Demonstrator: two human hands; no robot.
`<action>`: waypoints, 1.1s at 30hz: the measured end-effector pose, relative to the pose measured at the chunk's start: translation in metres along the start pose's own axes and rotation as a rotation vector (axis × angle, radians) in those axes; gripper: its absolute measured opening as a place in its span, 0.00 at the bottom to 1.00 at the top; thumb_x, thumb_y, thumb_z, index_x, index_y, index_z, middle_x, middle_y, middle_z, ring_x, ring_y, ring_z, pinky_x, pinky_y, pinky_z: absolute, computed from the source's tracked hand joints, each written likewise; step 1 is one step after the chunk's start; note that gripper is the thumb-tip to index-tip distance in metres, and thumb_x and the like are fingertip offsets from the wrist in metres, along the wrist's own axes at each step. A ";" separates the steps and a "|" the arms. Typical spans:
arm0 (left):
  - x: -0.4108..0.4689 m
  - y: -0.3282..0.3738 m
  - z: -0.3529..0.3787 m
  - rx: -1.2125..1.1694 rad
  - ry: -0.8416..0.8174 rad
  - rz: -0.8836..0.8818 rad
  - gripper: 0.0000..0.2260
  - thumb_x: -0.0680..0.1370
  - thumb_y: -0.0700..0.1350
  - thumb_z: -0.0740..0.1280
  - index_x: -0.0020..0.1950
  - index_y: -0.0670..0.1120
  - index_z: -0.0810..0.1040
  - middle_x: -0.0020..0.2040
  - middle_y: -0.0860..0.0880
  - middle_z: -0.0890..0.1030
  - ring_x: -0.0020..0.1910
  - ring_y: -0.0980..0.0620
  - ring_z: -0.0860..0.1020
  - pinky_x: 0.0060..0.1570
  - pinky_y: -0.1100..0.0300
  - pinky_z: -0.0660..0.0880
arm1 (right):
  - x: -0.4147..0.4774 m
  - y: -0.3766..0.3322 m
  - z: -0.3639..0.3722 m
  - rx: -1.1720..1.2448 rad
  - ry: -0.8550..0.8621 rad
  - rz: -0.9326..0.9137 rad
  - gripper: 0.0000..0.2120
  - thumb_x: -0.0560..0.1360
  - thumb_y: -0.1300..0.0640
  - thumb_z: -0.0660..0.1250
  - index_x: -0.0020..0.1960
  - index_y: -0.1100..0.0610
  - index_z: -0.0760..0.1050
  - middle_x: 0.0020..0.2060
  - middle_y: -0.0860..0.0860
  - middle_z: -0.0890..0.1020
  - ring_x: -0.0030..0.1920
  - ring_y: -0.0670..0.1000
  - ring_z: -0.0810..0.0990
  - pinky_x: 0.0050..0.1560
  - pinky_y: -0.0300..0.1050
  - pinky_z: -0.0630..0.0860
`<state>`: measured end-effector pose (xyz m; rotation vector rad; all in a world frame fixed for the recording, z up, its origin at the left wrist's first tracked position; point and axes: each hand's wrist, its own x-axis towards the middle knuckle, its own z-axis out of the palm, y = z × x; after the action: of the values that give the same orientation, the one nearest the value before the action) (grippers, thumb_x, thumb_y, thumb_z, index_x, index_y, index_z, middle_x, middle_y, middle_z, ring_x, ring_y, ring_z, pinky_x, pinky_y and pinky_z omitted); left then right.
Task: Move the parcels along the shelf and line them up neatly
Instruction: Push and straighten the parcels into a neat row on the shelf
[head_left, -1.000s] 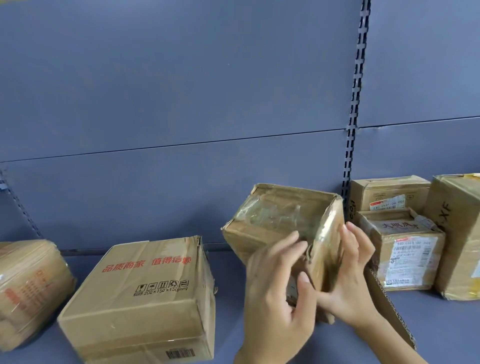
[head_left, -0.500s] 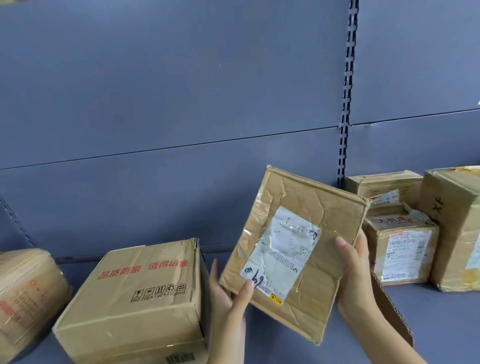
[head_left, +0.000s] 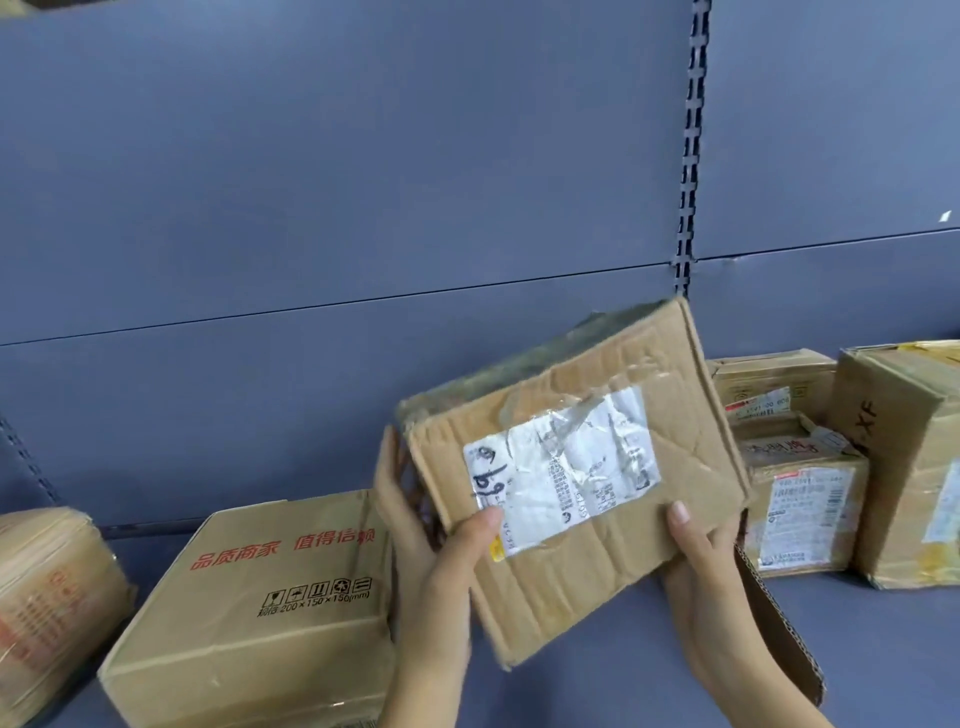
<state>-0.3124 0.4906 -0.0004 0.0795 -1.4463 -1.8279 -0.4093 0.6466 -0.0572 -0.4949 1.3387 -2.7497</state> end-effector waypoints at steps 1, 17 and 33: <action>0.007 0.008 -0.003 0.058 -0.017 0.030 0.39 0.60 0.48 0.73 0.70 0.59 0.65 0.67 0.48 0.73 0.65 0.45 0.74 0.61 0.40 0.71 | 0.000 -0.002 -0.003 -0.010 0.010 0.001 0.52 0.55 0.37 0.80 0.73 0.40 0.58 0.69 0.46 0.73 0.69 0.48 0.72 0.72 0.59 0.63; 0.030 0.055 -0.002 0.944 -0.691 0.003 0.39 0.57 0.50 0.71 0.63 0.74 0.63 0.66 0.72 0.54 0.70 0.63 0.54 0.69 0.52 0.61 | 0.012 -0.049 -0.001 -0.945 -0.647 -0.069 0.38 0.64 0.36 0.74 0.70 0.36 0.61 0.67 0.32 0.66 0.70 0.36 0.65 0.68 0.36 0.65; 0.028 0.047 -0.023 1.145 -0.358 0.009 0.49 0.48 0.82 0.59 0.68 0.71 0.60 0.73 0.66 0.51 0.73 0.60 0.49 0.72 0.48 0.57 | -0.013 -0.011 -0.004 -0.916 -0.471 0.041 0.34 0.68 0.37 0.72 0.67 0.44 0.60 0.67 0.42 0.69 0.69 0.40 0.67 0.68 0.47 0.68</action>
<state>-0.2957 0.4538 0.0427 0.3168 -2.5656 -0.8076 -0.3973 0.6588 -0.0547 -1.0261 2.3038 -1.6501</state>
